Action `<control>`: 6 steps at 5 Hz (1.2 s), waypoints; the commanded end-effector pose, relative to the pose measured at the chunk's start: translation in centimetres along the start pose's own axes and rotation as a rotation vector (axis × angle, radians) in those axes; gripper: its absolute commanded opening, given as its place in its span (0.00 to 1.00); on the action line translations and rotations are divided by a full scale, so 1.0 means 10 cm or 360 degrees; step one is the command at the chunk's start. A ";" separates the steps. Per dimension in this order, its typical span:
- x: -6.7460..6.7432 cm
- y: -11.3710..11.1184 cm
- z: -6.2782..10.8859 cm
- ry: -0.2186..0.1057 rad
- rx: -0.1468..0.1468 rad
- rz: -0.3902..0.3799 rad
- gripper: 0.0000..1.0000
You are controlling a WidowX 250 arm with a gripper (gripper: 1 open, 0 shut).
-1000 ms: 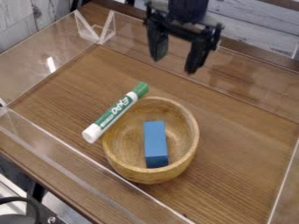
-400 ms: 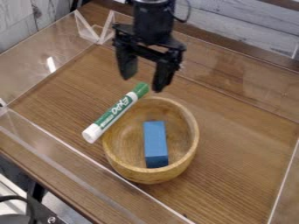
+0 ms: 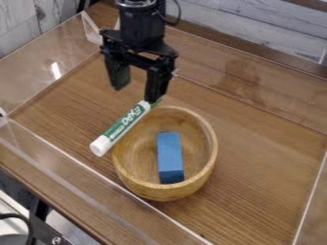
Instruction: Remove the green marker from inside the brown bowl and put it on the table
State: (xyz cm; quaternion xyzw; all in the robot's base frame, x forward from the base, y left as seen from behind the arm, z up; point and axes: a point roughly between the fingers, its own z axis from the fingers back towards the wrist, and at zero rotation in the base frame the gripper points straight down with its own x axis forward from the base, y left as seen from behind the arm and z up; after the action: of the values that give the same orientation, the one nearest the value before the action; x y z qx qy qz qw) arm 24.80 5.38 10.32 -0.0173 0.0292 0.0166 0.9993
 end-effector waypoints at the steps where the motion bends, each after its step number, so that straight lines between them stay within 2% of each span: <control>1: 0.02 0.04 0.09 -0.0083 0.0014 -0.0018 1.00; 3: 0.03 0.07 -0.02 -0.0053 0.0003 -0.0025 1.00; 6: 0.08 0.14 -0.11 -0.0042 -0.0021 0.0009 1.00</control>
State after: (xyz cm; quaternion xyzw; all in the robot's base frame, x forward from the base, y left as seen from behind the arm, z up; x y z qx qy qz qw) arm 24.92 6.36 8.11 -0.0292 0.0365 0.0154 0.9988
